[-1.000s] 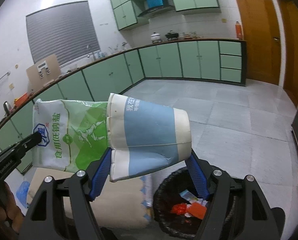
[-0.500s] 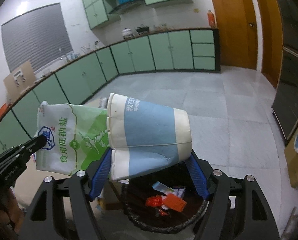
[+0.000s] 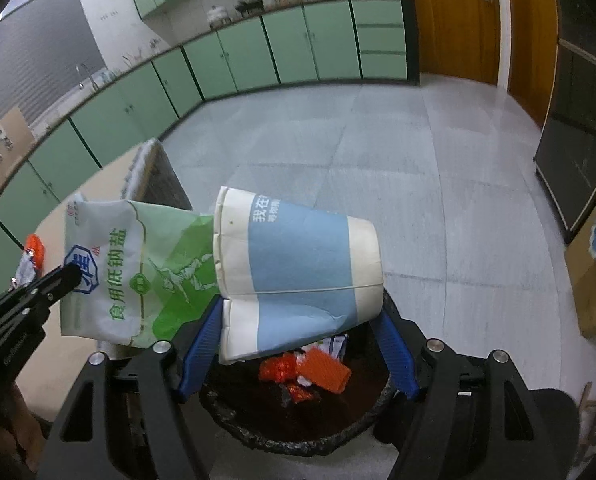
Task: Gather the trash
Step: 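Carry the paper cup and milk powder bag over the black bin, then open both tools to drop the cup and bag into the bin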
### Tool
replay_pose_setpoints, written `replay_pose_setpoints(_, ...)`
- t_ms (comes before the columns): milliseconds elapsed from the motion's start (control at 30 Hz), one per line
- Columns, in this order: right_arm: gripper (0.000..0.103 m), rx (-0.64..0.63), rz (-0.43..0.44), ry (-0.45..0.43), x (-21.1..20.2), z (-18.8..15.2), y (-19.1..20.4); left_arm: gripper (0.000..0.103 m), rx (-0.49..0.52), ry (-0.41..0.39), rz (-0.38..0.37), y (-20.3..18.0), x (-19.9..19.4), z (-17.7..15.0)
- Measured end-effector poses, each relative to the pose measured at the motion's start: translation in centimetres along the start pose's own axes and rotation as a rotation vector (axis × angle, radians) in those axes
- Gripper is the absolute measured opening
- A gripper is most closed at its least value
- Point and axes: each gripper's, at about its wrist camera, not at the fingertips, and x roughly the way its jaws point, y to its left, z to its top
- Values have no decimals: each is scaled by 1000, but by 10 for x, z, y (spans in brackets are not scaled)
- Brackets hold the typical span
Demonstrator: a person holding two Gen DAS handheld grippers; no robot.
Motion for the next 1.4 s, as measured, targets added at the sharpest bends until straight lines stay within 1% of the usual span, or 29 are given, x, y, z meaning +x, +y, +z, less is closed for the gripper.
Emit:
replay_pose_setpoints(233,72,7,-16,45,29,2,-5,2,23,65,-1,-14,40,-1)
replay_pose_setpoints(367,72,37,-27,77,50,3,-12,2,36,87,10,-22,60,-3)
replay_pose_setpoints(467,72,40,-40,85,64,2,-15,2,26,104,11,-25,74,-7)
replay_pose_setpoints(600,72,30,-56,110,79,-5,-19,2,5,100,35,-33,84,-14)
replay_pose_setpoints(667,72,15,-63,133,89,-9,-19,2,4,120,42,-38,91,-20)
replay_pose_setpoints(833,72,1,-69,186,114,-15,-18,3,7,186,91,-44,111,-25)
replay_pose_setpoints(867,73,-4,-64,195,117,-16,-17,9,2,195,97,-42,113,-24)
replay_pose_setpoints(933,75,-19,-69,204,120,-17,-14,12,0,196,94,-42,113,-21)
replay_pose_setpoints(1000,76,-24,-69,209,120,-19,-15,29,9,188,100,-43,113,-18)
replay_pose_setpoints(1267,76,7,-80,172,111,-16,-21,30,2,180,75,-39,111,-16)
replay_pose_setpoints(1333,76,14,-79,166,110,-14,-21,35,0,179,65,-39,111,-17)
replay_pose_setpoints(1400,76,18,-80,164,109,-14,-21,35,2,176,61,-40,110,-17)
